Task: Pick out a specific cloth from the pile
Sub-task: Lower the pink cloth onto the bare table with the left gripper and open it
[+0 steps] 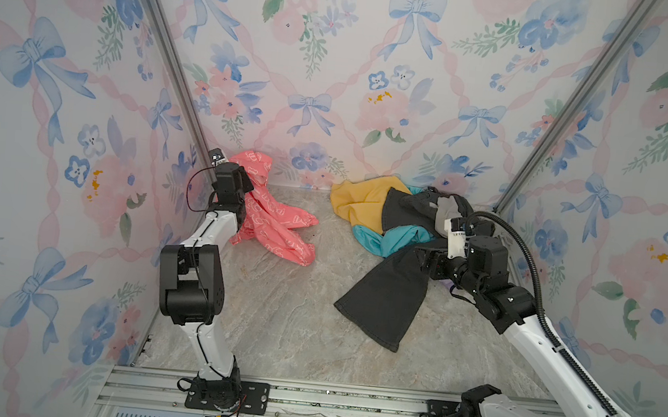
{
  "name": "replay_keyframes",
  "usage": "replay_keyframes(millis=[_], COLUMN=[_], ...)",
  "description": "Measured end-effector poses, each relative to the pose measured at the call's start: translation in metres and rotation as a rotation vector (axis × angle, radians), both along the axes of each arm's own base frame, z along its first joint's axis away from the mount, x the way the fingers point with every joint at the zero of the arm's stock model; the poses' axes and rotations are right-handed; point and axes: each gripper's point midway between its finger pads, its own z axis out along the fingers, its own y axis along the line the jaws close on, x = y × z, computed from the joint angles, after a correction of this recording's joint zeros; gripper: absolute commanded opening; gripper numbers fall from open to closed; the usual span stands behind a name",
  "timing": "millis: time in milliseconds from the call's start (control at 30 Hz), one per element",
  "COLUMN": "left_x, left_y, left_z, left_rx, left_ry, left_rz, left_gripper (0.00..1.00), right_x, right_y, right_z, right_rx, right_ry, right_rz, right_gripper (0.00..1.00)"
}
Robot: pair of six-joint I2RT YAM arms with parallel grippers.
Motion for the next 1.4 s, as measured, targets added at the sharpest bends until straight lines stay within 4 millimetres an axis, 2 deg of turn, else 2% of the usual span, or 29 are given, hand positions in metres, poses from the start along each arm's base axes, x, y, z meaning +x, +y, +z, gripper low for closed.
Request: replay_keyframes(millis=[200,467,633,833,900,967,1000,1100,1133,1233,1400], left_x=[0.009,0.018,0.020,0.017,0.018,0.017,0.017,0.017,0.018,0.020,0.018], left_y=[0.010,0.014,0.019,0.027,0.029,0.030,0.030,0.028,0.027,0.025,0.018], left_z=[-0.055,-0.085,-0.102,-0.135,-0.144,-0.151,-0.152,-0.152,-0.151,-0.148,-0.126], left_rx=[0.033,0.070,0.092,0.096,0.095,0.095,0.093,0.084,0.082,0.072,0.059], left_ry=[0.160,0.298,0.368,0.452,0.473,0.489,0.495,0.498,0.496,0.485,0.441], left_rz=[0.035,0.028,0.032,0.046,0.047,0.045,0.042,0.032,0.028,0.020,-0.014], left_gripper=[0.00,0.00,0.00,0.00,0.16,0.38,0.44,0.79,0.95,0.98,0.98], right_x=[0.000,0.003,0.006,0.010,0.011,0.011,0.011,0.013,0.013,0.011,0.009], right_y=[0.000,0.001,0.001,0.002,0.001,-0.001,-0.001,-0.005,-0.007,-0.011,-0.023], right_z=[-0.007,-0.025,-0.025,-0.033,-0.036,-0.039,-0.039,-0.038,-0.037,-0.031,-0.017], right_rx=[-0.011,-0.025,-0.016,-0.008,-0.008,-0.004,-0.003,0.003,0.005,0.006,0.002], right_ry=[0.009,0.045,0.035,0.039,0.045,0.052,0.053,0.051,0.047,0.025,-0.022], right_rz=[0.004,0.003,0.003,0.009,0.008,0.007,0.007,-0.002,-0.005,-0.009,-0.042], right_gripper=[0.79,0.80,0.80,0.80,0.80,0.81,0.81,0.85,0.88,0.98,0.97])
